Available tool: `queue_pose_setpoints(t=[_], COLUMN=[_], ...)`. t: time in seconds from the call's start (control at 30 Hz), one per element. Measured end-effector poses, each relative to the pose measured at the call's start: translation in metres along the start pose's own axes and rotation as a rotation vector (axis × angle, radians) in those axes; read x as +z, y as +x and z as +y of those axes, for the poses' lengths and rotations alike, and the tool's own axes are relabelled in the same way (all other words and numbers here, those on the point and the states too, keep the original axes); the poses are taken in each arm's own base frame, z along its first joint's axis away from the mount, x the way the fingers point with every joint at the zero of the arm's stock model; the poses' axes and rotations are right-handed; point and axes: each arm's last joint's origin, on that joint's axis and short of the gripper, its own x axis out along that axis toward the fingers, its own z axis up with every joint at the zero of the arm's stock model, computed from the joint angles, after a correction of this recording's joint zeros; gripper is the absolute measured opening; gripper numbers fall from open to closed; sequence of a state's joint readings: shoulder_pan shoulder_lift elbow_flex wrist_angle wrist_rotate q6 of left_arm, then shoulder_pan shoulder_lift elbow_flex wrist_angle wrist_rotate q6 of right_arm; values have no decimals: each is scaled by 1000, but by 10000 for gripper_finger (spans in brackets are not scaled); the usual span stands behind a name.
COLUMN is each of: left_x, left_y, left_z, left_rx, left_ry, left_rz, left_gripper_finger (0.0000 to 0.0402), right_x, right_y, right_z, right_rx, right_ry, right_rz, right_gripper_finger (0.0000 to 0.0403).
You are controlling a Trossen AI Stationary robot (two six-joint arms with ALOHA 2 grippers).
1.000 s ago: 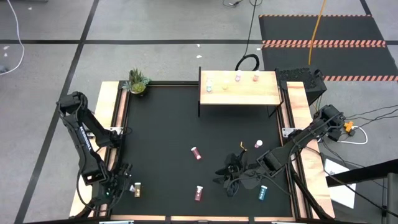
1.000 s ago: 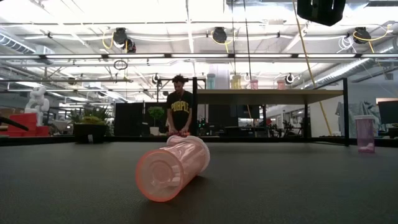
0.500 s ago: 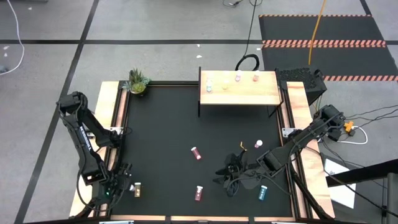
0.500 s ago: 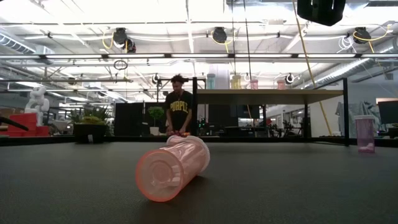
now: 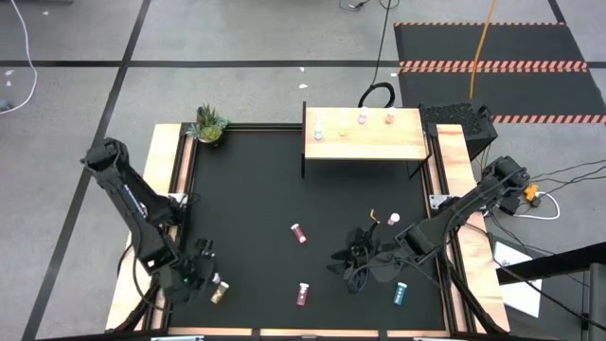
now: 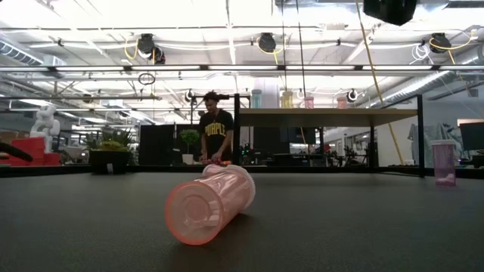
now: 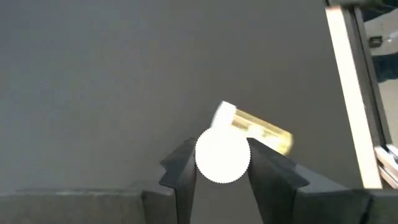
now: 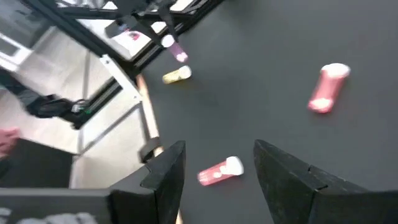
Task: Pick and place medicine bottles onto shelf by color
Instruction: Put the left pink pill bottle on the shelf aligned with the other pink pill bottle
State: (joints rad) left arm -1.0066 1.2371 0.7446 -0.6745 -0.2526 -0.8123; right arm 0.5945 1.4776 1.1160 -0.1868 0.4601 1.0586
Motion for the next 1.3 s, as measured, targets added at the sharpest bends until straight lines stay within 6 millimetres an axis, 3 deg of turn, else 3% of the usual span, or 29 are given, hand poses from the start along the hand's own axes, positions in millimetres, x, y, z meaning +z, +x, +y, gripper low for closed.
queue_pose_setpoints(t=[0.17,0.37,0.5,0.73,0.93,1.07,1.3], left_x=[43,97,114,144,182,222,290], left_y=[-14,-36,-58,-93,-97,-88,-97], left_z=[24,67,91,117,152,187,263], left_rx=[48,99,115,171,247,286,395], left_ry=[10,10,-40,-38,-19,-62,-201], left_rz=[-27,-126,-108,-202,-228,-240,-372], left_gripper_finger=[112,123,125,126,126,126,127], right_x=[14,31,39,51,51,46,43], right_y=[-31,-74,-93,-103,-105,-106,-118], right_z=[-10,-25,-32,-43,-53,-57,-68], right_rx=[-80,-140,-162,-223,-264,-278,-309], right_ry=[-34,-63,-95,-178,-109,-68,-59], right_rz=[-35,-60,-99,-150,-83,21,135], right_gripper_finger=[183,183,183,183,183,183,183])
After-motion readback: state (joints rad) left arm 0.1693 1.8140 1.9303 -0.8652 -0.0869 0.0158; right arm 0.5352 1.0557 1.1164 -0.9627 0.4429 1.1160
